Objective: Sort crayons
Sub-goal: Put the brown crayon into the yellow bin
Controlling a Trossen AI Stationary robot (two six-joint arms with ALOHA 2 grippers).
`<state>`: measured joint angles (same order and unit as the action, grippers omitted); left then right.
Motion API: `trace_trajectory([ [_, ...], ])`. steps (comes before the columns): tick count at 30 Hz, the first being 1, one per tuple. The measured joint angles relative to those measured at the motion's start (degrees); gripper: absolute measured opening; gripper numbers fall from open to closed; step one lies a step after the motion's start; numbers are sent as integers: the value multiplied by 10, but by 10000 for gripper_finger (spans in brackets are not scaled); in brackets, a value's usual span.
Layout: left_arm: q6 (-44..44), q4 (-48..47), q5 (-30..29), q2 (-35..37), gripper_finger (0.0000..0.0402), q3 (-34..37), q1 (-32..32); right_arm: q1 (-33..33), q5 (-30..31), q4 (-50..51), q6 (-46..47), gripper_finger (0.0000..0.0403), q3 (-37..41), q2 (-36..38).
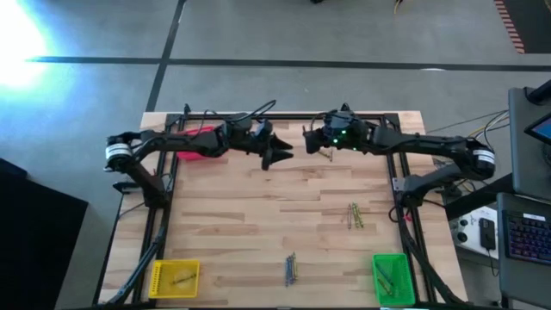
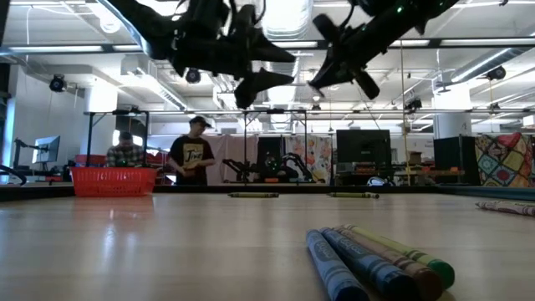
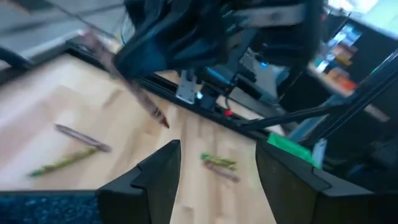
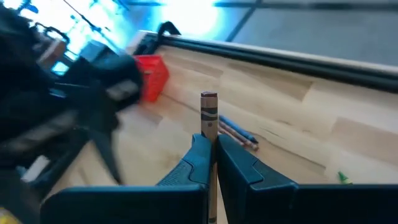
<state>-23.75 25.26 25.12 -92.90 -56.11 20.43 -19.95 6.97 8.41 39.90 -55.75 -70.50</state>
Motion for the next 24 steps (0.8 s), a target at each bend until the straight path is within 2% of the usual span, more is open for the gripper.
trace_trajectory([
  [4, -30, 1, 26, -50, 191, -55, -12, -1, 1, 3, -34, 9, 0, 41],
  [13, -60, -2, 24, -167, 186, -203, -25, 17, -25, 70, -40, 9, 2, 116],
  [18, -70, 1, 30, -204, 162, -283, -28, 34, -19, 109, -40, 9, 12, 165],
  [20, -72, 0, 51, -217, 151, -311, -28, 42, -8, 113, -40, 9, 19, 183],
  [24, -72, -47, 75, -241, 123, -356, -31, 44, -4, 111, -57, 9, 25, 210],
])
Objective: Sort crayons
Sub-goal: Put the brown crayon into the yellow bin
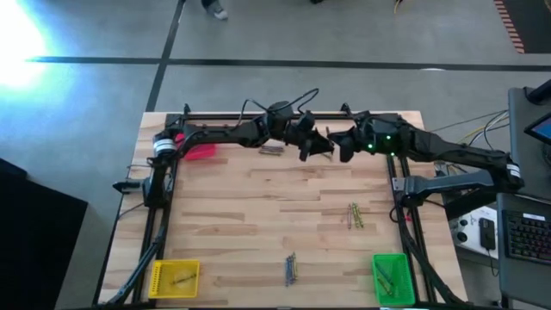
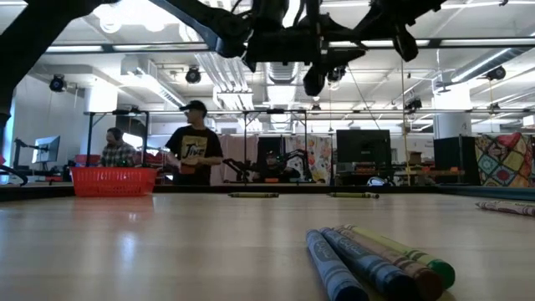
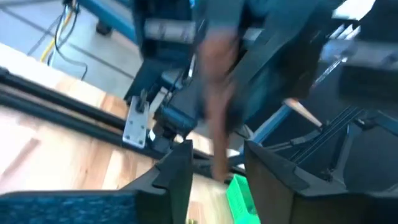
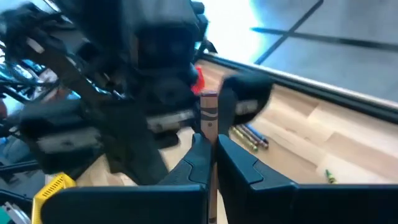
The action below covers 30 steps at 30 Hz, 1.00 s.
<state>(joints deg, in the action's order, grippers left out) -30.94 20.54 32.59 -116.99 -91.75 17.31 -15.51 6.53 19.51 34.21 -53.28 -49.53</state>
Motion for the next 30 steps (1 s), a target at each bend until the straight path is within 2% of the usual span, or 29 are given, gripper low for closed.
trace_trajectory([
  [3, 0, -23, 18, -12, 95, -20, -3, 0, -5, 0, -6, 9, 0, 7],
  [9, -1, -25, 36, -14, 11, -23, -5, 9, -20, 0, -16, 9, 1, 3],
  [15, 15, -73, 39, -7, 6, -23, -3, 17, -20, 3, 5, 9, 1, -11],
  [19, 44, -141, 38, 0, 3, -23, -3, 17, -35, 11, 38, 20, 1, -17],
  [22, 79, -216, 32, 8, 2, -24, -3, 18, -35, 12, 58, 43, 2, -18],
  [25, 122, -308, 17, 16, 1, -23, -3, 18, -10, 17, 72, 73, 1, -13],
  [30, 218, -475, -38, 50, 1, -23, -4, 19, 25, 17, 100, 116, 1, -11],
])
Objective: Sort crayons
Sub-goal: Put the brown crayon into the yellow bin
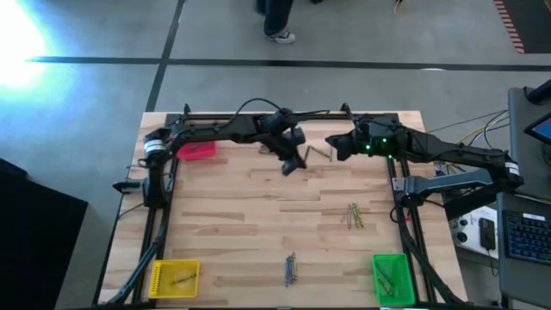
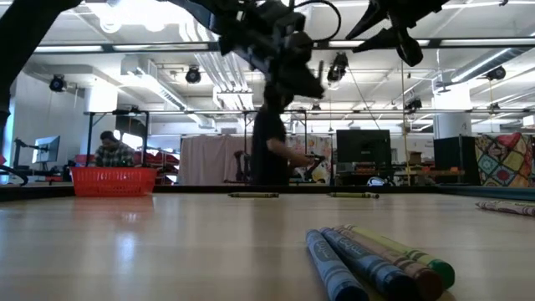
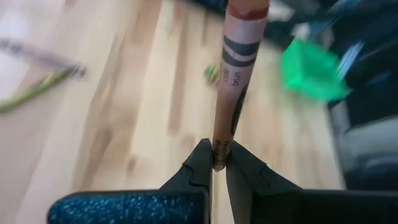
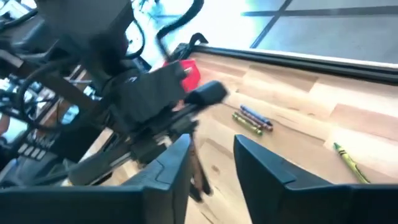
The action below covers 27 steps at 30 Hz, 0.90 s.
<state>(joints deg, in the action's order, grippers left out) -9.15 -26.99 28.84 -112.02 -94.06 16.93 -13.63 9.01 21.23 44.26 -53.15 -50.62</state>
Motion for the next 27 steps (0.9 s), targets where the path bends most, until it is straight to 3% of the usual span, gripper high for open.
trace_trajectory([
  [3, 40, -76, -27, 16, 1, 4, 0, 0, 7, 1, 13, 130, 0, -1],
  [7, 51, -99, -30, 59, 0, 36, -2, 1, 17, 26, 27, 133, 0, -1],
  [13, 20, -106, -30, 153, 0, 162, -15, 19, 11, 66, 24, 120, 0, -1],
  [20, -144, -169, -14, 317, 0, 350, -92, 69, 11, 76, 26, 118, 7, -12],
  [23, -219, -216, 34, 387, 0, 401, -159, 85, 15, 76, 22, 117, 14, -27],
  [27, -358, -223, 52, 458, 0, 468, -270, 85, 16, 70, 22, 115, 27, -59],
])
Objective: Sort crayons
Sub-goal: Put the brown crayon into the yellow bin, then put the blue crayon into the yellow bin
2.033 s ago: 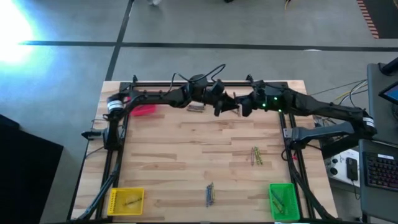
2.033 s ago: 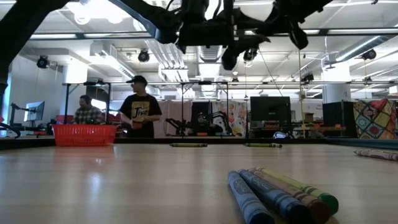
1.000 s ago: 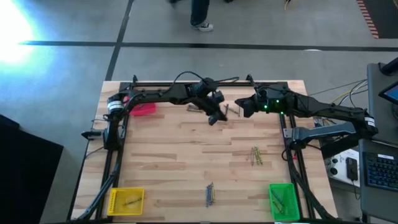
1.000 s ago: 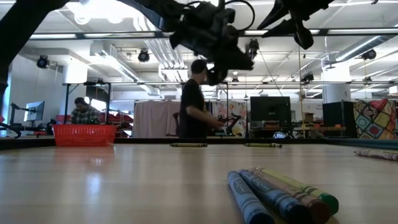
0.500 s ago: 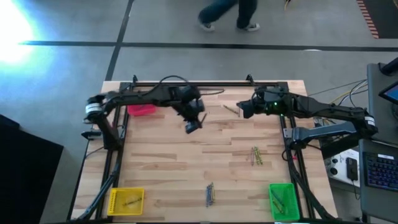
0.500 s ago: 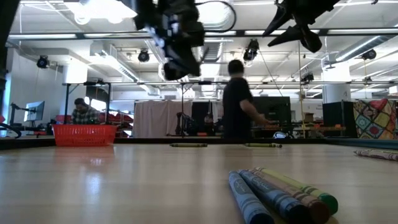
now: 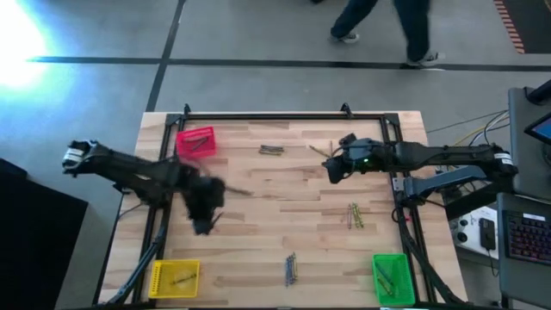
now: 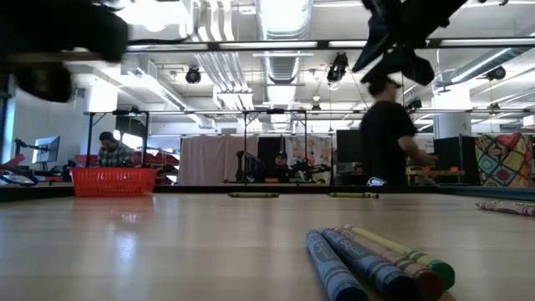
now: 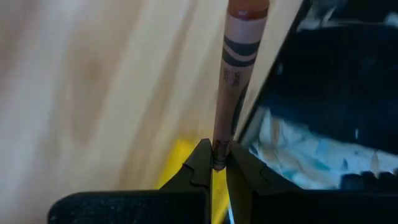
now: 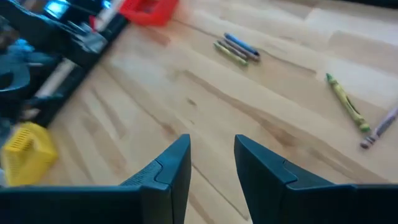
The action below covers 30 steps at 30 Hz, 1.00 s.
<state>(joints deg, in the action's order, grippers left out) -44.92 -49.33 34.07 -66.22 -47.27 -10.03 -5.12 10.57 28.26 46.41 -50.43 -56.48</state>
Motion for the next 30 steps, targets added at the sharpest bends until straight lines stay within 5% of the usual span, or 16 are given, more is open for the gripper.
trace_trajectory([
  [6, -207, 70, 46, 37, 0, 87, -165, -2, 0, -9, 0, 118, 6, -64],
  [15, -393, 320, 49, 11, 20, 158, -333, -1, -61, -67, -1, 114, 1, -140],
  [30, -404, 322, 62, -57, 164, 161, -365, -1, -75, -75, -15, 132, 1, -153],
])
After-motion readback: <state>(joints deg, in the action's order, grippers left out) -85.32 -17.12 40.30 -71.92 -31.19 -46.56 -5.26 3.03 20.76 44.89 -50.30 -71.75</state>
